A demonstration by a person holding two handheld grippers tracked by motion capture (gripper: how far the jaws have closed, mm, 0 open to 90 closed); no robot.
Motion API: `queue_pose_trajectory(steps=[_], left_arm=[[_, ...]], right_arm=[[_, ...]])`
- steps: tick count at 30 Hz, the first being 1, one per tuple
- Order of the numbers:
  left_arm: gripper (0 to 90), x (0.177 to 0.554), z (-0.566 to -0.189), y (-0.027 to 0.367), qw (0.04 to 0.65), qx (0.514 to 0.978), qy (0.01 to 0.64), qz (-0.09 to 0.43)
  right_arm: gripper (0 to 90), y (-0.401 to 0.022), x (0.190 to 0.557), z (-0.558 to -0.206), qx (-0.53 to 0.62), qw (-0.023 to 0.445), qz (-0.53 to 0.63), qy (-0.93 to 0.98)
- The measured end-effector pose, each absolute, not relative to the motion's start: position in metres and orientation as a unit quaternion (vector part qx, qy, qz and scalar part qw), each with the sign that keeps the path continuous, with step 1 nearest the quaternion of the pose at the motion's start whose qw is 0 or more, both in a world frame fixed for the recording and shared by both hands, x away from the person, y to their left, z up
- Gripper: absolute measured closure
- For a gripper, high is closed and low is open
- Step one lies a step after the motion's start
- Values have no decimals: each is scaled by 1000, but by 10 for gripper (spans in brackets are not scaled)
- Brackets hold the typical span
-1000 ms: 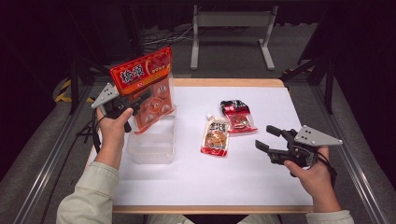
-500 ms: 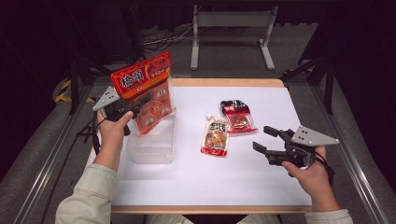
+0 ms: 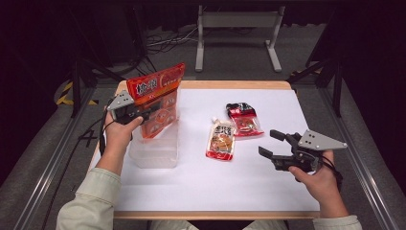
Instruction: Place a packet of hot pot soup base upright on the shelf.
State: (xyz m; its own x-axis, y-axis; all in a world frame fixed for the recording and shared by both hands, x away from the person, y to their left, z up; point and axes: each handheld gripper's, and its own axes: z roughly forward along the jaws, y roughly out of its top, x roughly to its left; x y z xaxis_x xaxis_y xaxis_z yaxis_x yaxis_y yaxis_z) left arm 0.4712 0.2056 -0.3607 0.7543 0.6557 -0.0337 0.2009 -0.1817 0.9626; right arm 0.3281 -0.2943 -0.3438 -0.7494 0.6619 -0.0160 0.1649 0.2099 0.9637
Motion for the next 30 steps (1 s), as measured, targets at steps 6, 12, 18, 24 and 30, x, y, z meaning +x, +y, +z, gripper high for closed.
queue_pose_trajectory(steps=[6, 12, 18, 24, 30], left_arm=[[701, 472, -360, 206, 555, 755, 303, 174], [687, 472, -358, 214, 541, 762, 318, 158], [702, 471, -359, 226, 529, 767, 328, 157], [708, 471, -365, 227, 523, 768, 335, 153], [709, 474, -371, 231, 527, 765, 340, 149]], right_arm=[[279, -295, 328, -344, 277, 220, 564, 747], [274, -294, 328, -345, 277, 219, 563, 748], [271, -292, 329, -346, 275, 216, 561, 750], [268, -291, 329, -346, 274, 214, 560, 752], [268, -292, 328, -346, 275, 216, 559, 752]])
